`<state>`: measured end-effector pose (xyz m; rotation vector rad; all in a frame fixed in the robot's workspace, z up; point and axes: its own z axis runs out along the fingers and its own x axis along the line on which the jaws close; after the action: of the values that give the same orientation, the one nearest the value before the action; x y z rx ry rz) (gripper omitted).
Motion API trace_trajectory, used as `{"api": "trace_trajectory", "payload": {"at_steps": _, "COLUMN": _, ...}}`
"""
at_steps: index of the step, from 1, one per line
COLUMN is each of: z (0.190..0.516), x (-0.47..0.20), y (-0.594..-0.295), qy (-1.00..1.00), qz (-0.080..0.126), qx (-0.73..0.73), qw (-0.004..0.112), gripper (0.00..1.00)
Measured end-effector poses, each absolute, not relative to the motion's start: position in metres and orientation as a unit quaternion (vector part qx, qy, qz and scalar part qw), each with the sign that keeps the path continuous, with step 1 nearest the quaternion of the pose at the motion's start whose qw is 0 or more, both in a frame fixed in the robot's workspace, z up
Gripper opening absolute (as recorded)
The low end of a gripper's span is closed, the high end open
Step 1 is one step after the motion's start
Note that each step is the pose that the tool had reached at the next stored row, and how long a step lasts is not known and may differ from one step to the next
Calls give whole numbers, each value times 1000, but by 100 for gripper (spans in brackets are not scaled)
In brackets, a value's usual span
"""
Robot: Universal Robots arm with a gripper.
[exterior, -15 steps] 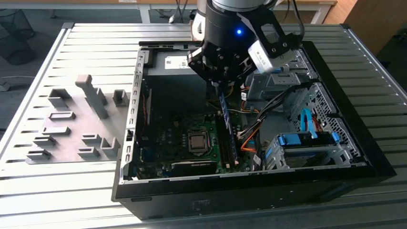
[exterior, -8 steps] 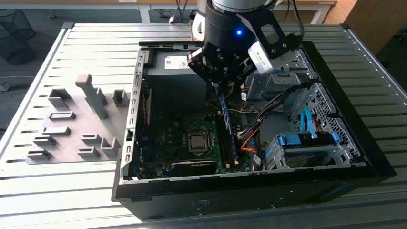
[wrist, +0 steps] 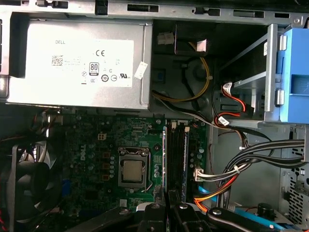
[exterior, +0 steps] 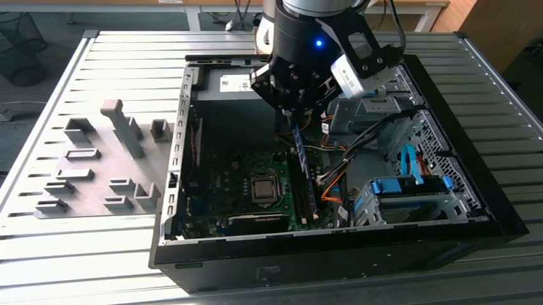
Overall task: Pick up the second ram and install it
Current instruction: 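Insert the second ram into the second slot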
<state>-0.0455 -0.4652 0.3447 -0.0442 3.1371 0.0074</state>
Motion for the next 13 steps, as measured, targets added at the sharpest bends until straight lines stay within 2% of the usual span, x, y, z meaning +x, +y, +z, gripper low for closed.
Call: {"api": "trace_trajectory", "payload": {"at_steps": 13, "z": 325, "x": -42, "y": -465, "qy": 1000, "qz": 2, "qx": -14, "qw": 2, "gripper": 14}}
